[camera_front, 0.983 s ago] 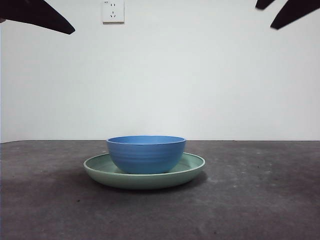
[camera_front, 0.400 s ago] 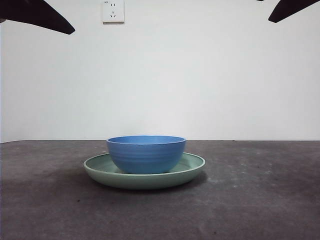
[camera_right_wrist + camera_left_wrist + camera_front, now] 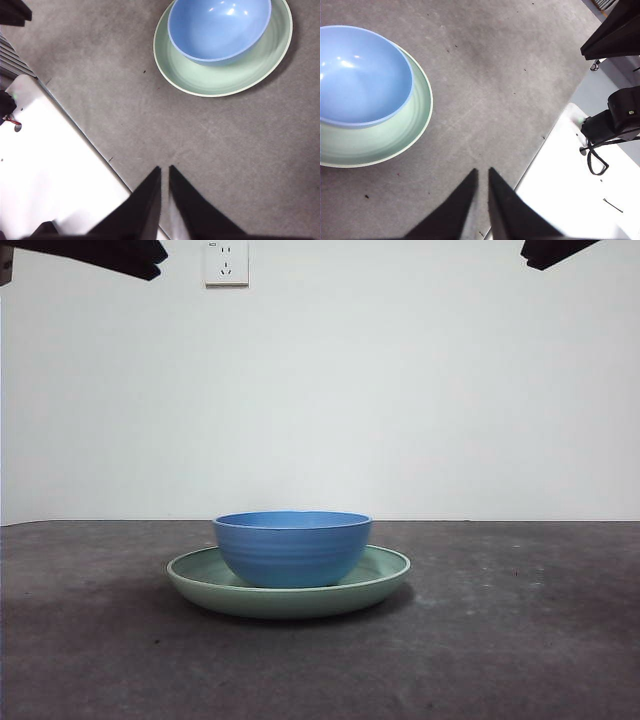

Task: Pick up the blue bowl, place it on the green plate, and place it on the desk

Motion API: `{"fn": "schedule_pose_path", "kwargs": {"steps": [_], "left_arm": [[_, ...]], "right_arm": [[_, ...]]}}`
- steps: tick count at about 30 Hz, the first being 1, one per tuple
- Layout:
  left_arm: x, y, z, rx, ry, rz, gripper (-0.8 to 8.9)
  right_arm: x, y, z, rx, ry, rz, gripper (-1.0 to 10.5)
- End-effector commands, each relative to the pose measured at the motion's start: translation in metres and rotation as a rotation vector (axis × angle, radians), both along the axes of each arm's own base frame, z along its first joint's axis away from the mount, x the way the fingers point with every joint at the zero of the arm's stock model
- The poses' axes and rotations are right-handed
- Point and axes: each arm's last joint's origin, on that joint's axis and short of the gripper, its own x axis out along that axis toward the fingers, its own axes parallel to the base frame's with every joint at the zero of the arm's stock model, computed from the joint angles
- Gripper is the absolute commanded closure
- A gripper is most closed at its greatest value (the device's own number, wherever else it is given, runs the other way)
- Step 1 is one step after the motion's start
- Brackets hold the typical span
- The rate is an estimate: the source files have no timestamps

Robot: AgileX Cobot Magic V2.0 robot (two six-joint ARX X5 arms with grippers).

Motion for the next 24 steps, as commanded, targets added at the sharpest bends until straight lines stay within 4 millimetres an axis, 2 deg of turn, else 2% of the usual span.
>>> {"fn": "schedule_pose_path", "kwargs": {"steps": [1, 21, 24], "left_arm": [[0.0006, -0.0018, 0.0019, -0.004, -0.015, -0.019, 8.04], [0.0005, -0.0017, 0.002, -0.005, -0.015, -0.019, 8.04], [-0.0032, 0.005, 0.008, 0.01, -0.114, -0.021, 8.04]], "right_arm": [[0.0016, 0.002, 0.0046, 0.0, -0.033, 0.017, 9.4], [0.0017, 0.0019, 0.0046, 0.0, -0.033, 0.015, 9.4], [0.0017, 0.0019, 0.0046, 0.001, -0.033, 0.016, 9.4]]}}
